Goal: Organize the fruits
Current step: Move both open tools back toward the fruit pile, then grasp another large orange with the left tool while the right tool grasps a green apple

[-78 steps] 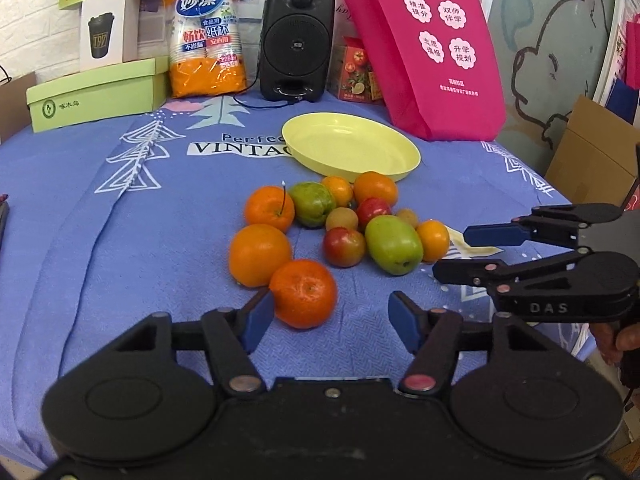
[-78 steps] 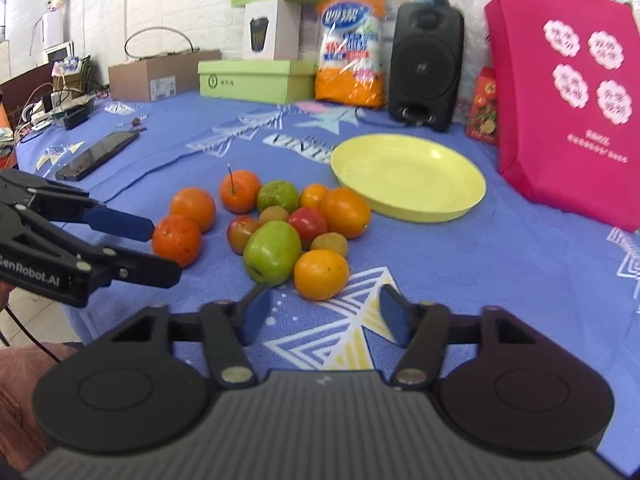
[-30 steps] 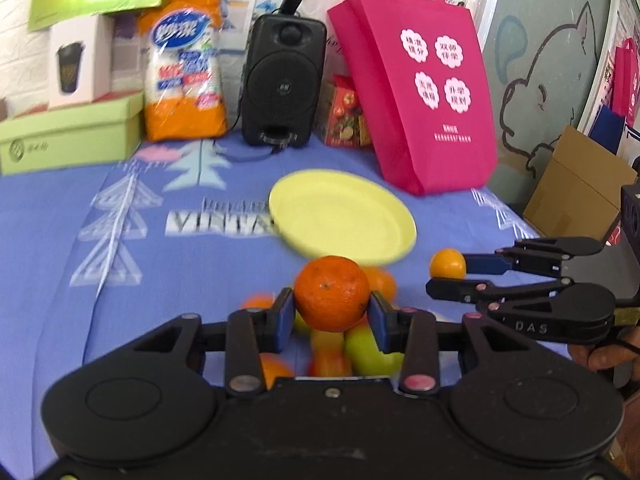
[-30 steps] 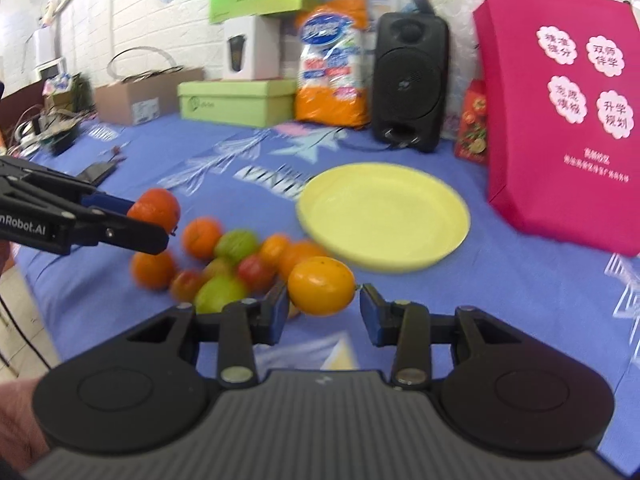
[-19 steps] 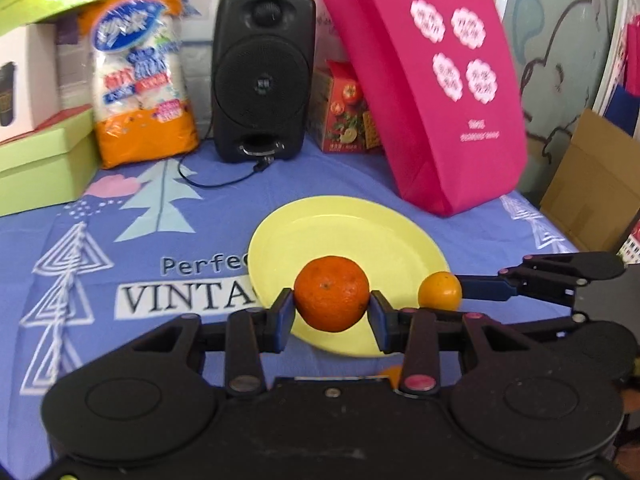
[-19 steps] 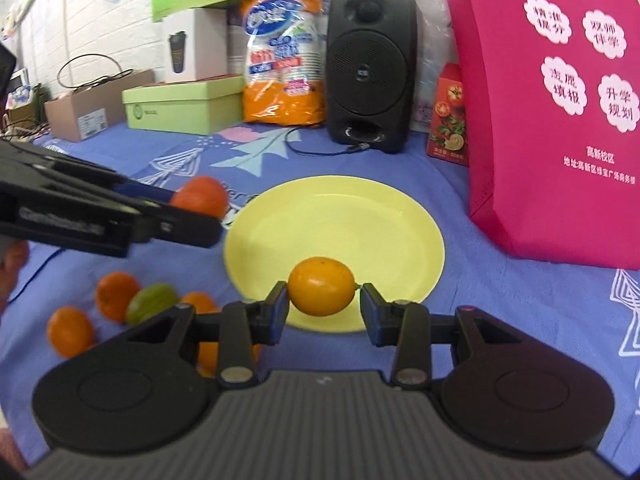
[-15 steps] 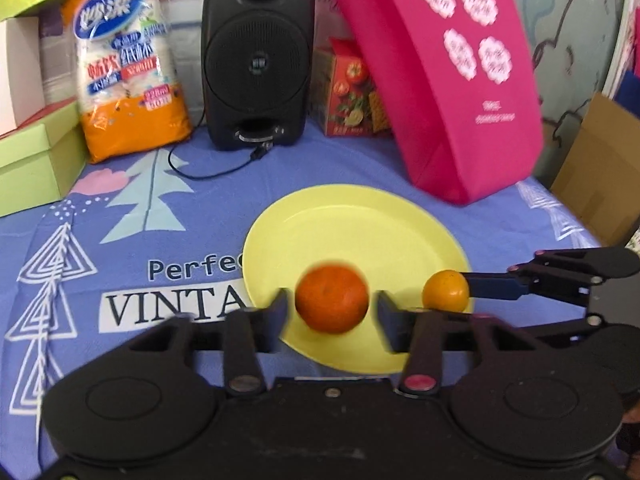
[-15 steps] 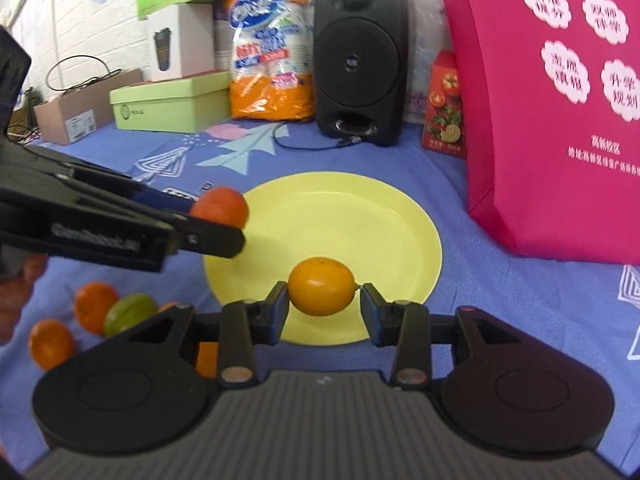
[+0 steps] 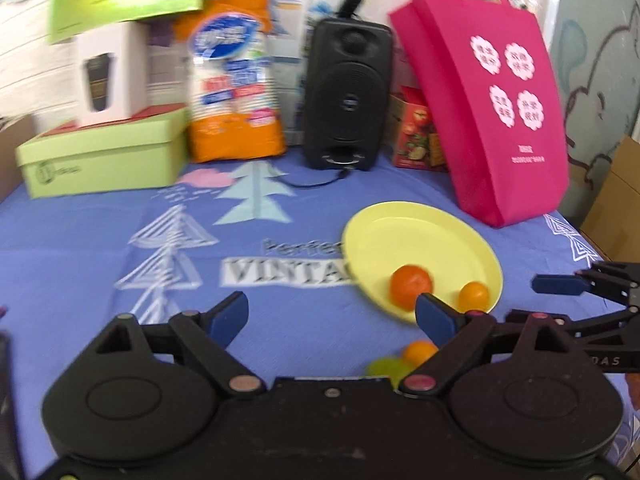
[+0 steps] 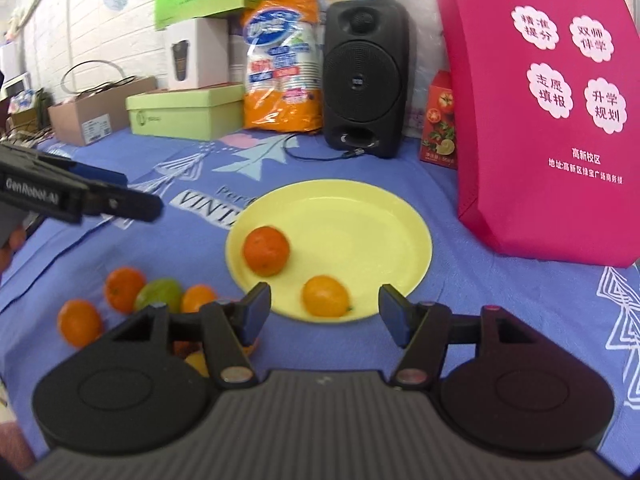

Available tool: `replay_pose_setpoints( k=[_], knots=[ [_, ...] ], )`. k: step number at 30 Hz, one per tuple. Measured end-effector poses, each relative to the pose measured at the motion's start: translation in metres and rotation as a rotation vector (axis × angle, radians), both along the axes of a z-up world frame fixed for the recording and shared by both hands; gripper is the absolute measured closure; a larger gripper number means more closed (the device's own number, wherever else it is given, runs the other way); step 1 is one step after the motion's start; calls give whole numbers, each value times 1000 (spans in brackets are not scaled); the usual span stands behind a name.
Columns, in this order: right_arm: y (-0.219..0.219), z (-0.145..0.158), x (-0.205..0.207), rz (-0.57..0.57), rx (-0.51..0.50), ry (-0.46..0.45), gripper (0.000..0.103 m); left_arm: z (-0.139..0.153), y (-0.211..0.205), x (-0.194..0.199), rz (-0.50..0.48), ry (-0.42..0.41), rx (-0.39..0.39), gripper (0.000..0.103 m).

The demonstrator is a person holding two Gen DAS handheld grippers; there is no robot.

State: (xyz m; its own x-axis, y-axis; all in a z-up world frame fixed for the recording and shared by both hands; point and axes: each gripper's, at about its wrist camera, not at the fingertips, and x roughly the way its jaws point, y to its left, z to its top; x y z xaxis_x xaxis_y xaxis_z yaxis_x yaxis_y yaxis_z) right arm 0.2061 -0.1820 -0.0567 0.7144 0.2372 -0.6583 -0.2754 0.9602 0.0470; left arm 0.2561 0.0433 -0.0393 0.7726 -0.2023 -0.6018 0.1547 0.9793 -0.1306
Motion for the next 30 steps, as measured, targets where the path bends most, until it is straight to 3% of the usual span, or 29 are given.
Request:
replay_pose_setpoints(
  k=[4, 12, 16, 20, 30],
  knots=[
    [6, -1, -24, 27, -10, 11, 44, 4, 17, -39, 37, -10, -16, 12],
    [31, -8, -72, 166, 1, 55, 44, -17, 10, -105, -24, 24, -5, 12],
    [49, -10, -85, 238, 16, 70, 44, -37, -1, -110, -39, 45, 30, 13],
    [67, -16, -86, 278, -3, 79, 47, -53, -7, -100, -50, 80, 34, 29],
    [80, -31, -68, 242, -31, 84, 50, -61, -6, -86, -81, 78, 57, 31]
  ],
)
